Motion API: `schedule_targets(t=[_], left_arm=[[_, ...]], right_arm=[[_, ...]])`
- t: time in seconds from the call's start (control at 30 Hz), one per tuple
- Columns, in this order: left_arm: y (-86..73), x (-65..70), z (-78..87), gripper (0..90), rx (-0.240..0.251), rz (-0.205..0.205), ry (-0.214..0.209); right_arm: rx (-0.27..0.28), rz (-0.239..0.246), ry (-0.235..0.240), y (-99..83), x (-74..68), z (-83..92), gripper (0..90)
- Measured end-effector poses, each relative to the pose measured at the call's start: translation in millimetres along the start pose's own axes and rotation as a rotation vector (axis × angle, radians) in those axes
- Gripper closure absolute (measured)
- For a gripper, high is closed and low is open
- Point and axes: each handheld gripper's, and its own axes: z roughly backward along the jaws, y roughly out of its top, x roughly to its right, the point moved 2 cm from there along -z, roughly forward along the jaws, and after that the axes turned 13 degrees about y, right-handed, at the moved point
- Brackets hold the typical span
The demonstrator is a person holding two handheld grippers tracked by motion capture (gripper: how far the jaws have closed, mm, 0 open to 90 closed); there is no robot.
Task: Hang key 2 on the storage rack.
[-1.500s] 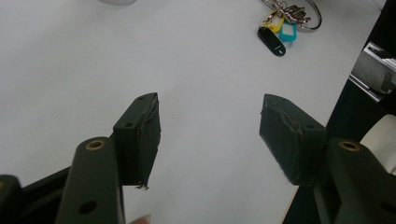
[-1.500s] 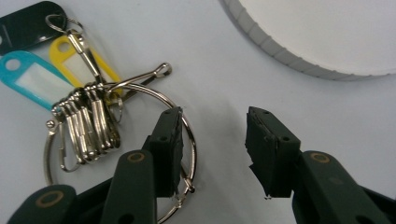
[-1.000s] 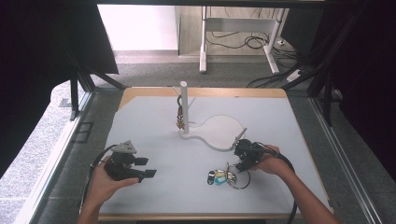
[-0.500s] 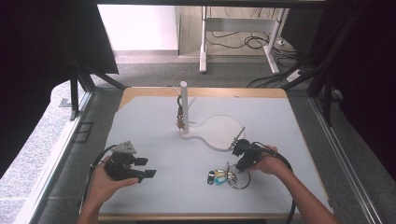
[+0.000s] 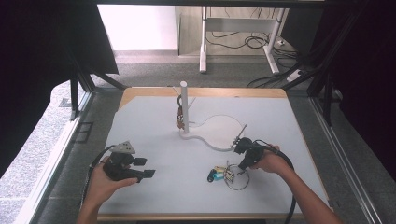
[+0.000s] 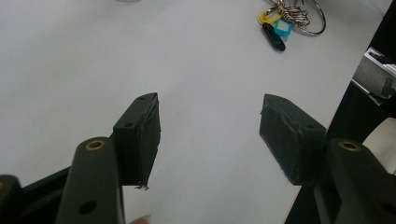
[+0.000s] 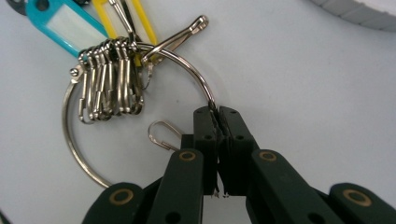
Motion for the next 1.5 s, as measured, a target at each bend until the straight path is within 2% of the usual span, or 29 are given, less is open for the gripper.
schedule_targets(t=[0.33,0.63,0.87,1.2,1.5], left_arm=[[-0.6,0.4,1.2,38.7,0.001,0.001,0.003],[-1.6,-0.5,2.3,38.6,0.003,0.005,0.005],[-2.4,-1.1,3.0,38.5,0.001,0.007,0.008],[-3.0,-1.8,3.3,38.5,0.004,0.010,0.008],[-3.3,-2.5,4.2,38.4,0.005,0.010,0.008]], right_arm=[[0.049,-0.009,0.038,-8.7,-8.5,20.1,86.4],[0.067,0.050,0.070,-16.6,-29.6,38.1,86.3],[0.057,0.070,0.085,-20.6,-41.5,42.1,86.3],[0.048,0.074,0.100,-25.0,-46.8,43.5,85.8],[0.036,0.088,0.138,-27.6,-54.0,45.5,83.3]])
